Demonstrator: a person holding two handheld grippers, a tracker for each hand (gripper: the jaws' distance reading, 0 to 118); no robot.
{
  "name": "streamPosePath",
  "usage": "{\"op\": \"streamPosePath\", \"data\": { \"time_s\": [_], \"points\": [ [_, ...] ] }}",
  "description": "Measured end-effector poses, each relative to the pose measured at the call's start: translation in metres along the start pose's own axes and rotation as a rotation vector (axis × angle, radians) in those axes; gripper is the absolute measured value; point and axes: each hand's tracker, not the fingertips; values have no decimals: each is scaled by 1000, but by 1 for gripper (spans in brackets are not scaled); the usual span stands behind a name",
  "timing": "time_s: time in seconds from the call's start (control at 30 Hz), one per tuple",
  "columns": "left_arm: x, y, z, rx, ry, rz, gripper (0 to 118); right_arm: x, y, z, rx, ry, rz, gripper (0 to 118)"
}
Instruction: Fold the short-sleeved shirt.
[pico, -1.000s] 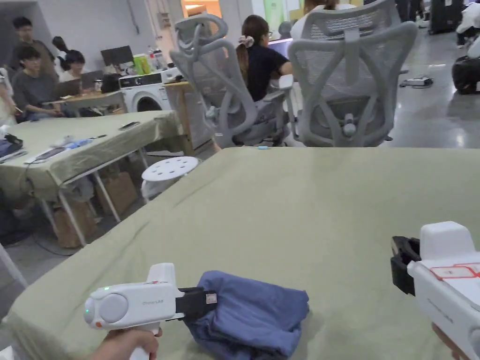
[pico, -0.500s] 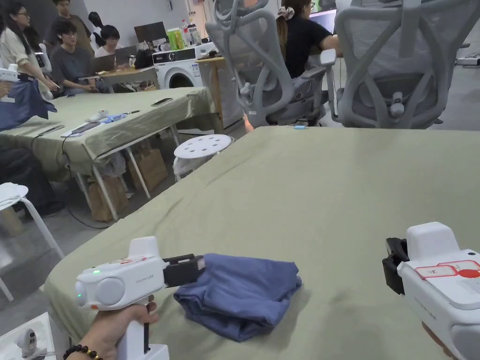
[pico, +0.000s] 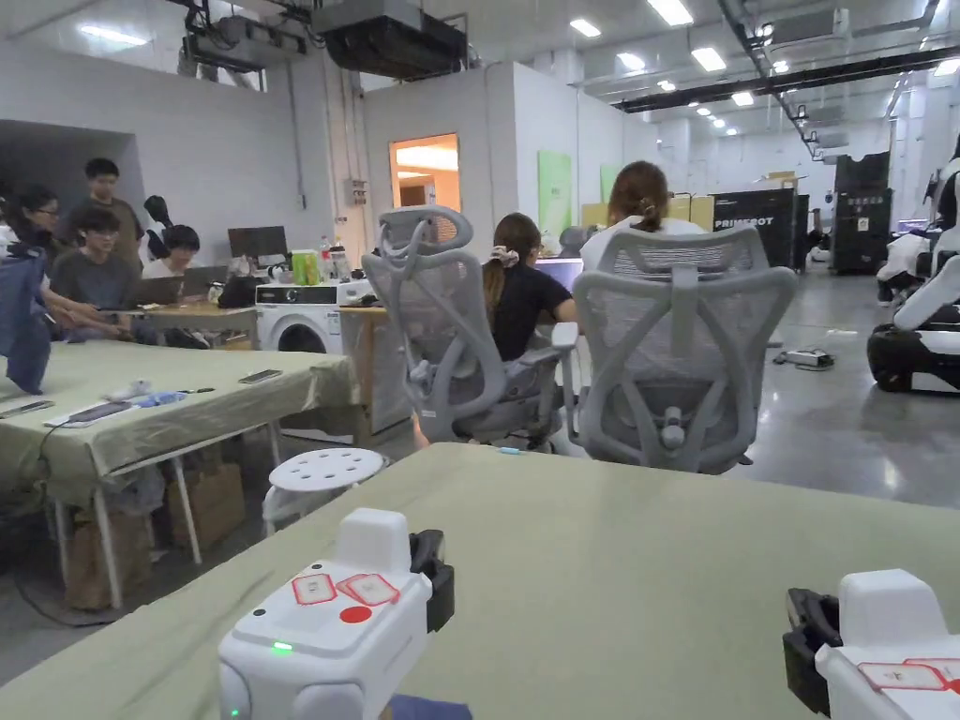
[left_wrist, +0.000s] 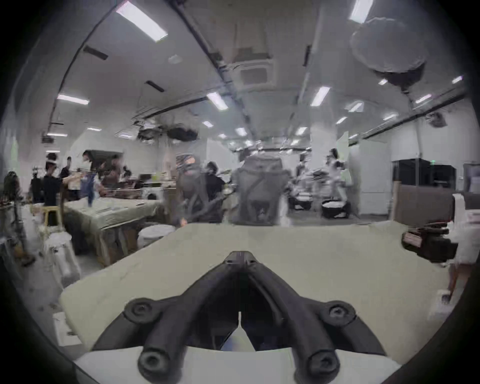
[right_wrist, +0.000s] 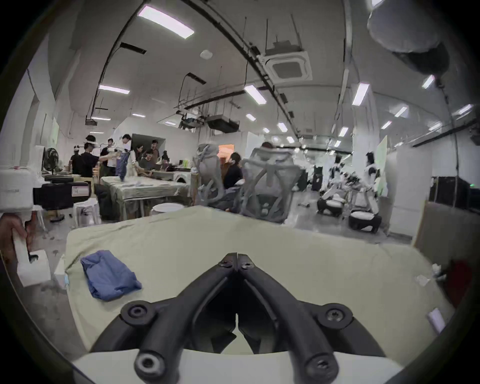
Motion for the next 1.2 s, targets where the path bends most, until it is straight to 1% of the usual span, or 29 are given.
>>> {"op": "streamPosePath", "data": {
  "time_s": [0.07,0.17,0.2,0.23,0.27,0.3,0.33,0.37,0.43,0.53,0.6,0.67,0.73,0.8,0.83,0.9,1.03,1.2],
  "points": [
    [61,3,5,32,-49,36,0,31,5,34,5,-109,43,0],
    [138,-5,17,62,-97,56,0,78,-2,82,-10,-196,59,0],
    [159,-10,22,77,-115,65,0,91,-8,95,-25,-203,91,0],
    [181,-15,29,91,-167,78,0,105,-17,111,-34,-225,124,0],
    [201,-23,36,102,-225,75,0,115,-30,127,-28,-280,147,0],
    [219,-30,42,109,-239,68,0,125,-41,142,-32,-321,133,0],
    [233,-35,47,96,-249,61,0,134,-50,154,-52,-355,98,0],
    [248,-42,54,89,-269,20,0,145,-60,166,-67,-362,43,0],
    [269,-53,62,70,-248,-33,0,162,-77,186,-55,-349,-6,0],
    [282,-65,71,61,-248,-18,0,177,-91,214,-22,-428,-9,0],
    [283,-71,73,41,-224,24,0,184,-97,226,-10,-450,-21,0],
    [290,-78,71,20,-192,9,0,189,-101,231,-11,-467,-16,0],
    [294,-86,72,12,-157,-20,0,192,-104,234,-15,-490,-42,0],
    [300,-87,70,-15,-172,-2,0,194,-106,234,-5,-493,-75,0],
    [300,-86,70,-14,-171,9,0,194,-107,234,-2,-490,-77,0],
    [303,-84,67,-5,-164,10,0,193,-107,230,-1,-493,-72,0],
    [304,-81,62,11,-142,-32,0,192,-107,223,-4,-489,-75,0],
    [301,-87,62,-6,-143,-24,0,190,-108,220,-15,-475,-65,0]
  ]
}}
